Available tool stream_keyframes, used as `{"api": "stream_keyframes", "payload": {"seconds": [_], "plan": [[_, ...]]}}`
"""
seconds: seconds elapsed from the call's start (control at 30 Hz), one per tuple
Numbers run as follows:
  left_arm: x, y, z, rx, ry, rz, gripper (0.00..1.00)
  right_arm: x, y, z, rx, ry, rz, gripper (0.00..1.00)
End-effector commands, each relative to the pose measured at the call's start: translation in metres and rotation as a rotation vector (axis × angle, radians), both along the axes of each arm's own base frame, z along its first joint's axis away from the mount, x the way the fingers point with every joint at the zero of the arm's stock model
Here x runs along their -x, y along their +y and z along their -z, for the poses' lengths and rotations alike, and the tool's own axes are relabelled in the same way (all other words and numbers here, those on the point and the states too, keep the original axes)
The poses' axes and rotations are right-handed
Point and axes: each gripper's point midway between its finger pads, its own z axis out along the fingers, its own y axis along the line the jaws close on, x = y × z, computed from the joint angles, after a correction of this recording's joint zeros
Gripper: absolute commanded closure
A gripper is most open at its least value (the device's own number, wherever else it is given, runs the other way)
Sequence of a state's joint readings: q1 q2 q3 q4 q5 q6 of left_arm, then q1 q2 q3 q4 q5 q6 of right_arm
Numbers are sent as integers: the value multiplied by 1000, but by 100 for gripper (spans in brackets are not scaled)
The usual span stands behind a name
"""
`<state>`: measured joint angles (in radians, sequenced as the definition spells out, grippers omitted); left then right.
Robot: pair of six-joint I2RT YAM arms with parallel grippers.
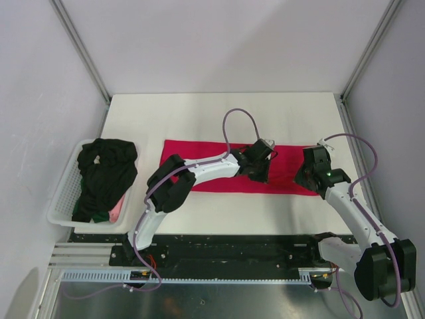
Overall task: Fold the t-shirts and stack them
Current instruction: Fold the other side of the tshirt into a rectangle
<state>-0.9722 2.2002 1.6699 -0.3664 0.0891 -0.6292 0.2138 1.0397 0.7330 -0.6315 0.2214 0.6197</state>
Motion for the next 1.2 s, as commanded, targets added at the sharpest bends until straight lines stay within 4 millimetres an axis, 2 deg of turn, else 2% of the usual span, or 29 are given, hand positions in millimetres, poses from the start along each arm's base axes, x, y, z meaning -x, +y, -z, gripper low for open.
{"api": "stream_keyframes", "payload": {"seconds": [0.0, 0.13, 0.33, 0.4, 0.53, 0.63, 0.73, 0.9, 1.07, 1.17], "plan": [[-9, 7, -25, 12, -71, -47, 91, -2, -6, 3, 26, -2, 16, 67], [-11, 23, -29, -4, -84, -81, 99, -3, -6, 4, 25, -1, 18, 67], [-14, 45, -29, -21, -94, -118, 99, -5, -6, 6, 23, 0, 20, 67], [-13, 47, -28, -21, -89, -116, 92, -5, -5, 7, 21, 5, 19, 67], [-10, 51, -25, -23, -78, -104, 67, -5, -3, 13, 18, 25, 13, 67], [-9, 57, -30, -22, -88, -99, 58, -3, 0, 17, 4, 40, 12, 67], [-13, 69, -40, -14, -104, -108, 56, 0, 6, 24, -39, 58, 8, 67], [-25, 106, -42, -28, -103, -165, 56, 12, 13, 51, -117, 126, 37, 67], [-33, 142, -43, -28, -92, -220, 56, 21, -1, 85, -175, 185, 119, 67], [-36, 158, -48, -23, -98, -241, 56, 22, -9, 90, -193, 187, 162, 67]]}}
